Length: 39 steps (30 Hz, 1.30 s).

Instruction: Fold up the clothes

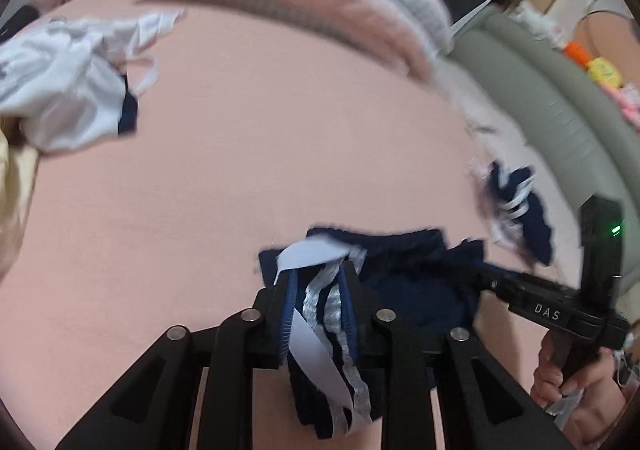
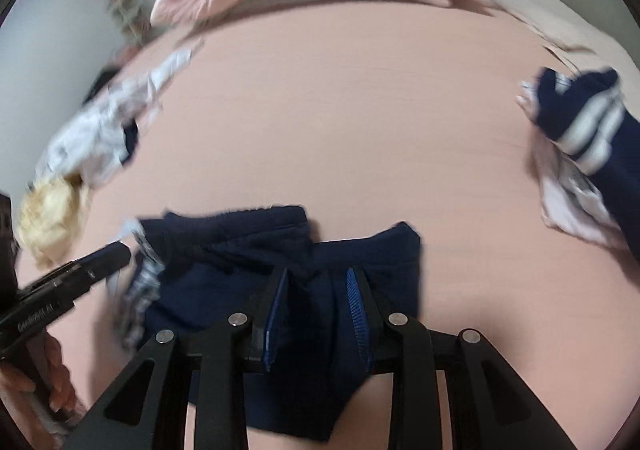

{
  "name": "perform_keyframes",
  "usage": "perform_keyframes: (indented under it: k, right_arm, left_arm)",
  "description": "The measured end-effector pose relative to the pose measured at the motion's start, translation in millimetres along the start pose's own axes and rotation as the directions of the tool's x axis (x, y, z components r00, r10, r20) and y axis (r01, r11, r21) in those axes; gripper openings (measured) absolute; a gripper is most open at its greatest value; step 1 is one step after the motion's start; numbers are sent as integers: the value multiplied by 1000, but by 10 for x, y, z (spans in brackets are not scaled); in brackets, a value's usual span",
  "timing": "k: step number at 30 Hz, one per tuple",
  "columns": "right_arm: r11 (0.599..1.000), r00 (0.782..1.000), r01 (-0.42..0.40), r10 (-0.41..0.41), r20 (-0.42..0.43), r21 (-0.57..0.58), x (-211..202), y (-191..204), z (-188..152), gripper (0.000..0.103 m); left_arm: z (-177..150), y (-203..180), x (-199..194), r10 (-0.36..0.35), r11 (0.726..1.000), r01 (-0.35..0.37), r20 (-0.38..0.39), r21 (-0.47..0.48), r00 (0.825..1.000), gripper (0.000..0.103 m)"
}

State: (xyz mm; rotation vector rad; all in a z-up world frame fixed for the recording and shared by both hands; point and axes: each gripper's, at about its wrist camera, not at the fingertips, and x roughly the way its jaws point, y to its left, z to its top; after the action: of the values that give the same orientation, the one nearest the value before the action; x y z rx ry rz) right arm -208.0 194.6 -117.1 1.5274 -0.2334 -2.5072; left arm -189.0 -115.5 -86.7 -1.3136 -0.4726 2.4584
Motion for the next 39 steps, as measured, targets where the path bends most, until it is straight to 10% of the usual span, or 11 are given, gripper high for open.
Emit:
perform_keyframes:
  k: [3, 12, 18, 24, 26, 31, 39]
  right_arm:
    - [995, 998, -58, 59, -2, 82, -152, -157, -123, 51]
    - [933, 984, -163, 179, -21, 321, 22, -556, -381, 61]
    - [979, 985, -146, 158, -72, 142, 142, -183, -318, 62]
    - [997, 1000, -23, 22, 4, 74, -13, -108, -268, 62]
    - [999, 1000, -8, 9, -27, 48, 23, -95, -274, 62]
    - [986, 995, -86, 92, -40, 143, 85, -304, -354, 62]
    - [991, 991, -125, 128, -50, 53, 203, -215, -292, 63]
  left_arm:
    - [-96, 178, 42, -43, 994, 34, -81, -105, 996, 54]
    - [-258, 248, -5, -25, 989, 11, -92, -149, 995, 54]
    - [-59, 23, -441, -126, 992, 126, 122, 6, 984, 54]
    - [-138, 98, -36, 65, 997, -62, -67, 46, 996, 53]
    - [-177, 227, 155, 2, 999, -11, -171, -52, 985, 52]
    - [-109, 432, 227, -115, 971, 84, -131, -223, 985, 54]
    - [-105, 134, 482, -92, 991, 84, -66, -108, 994, 54]
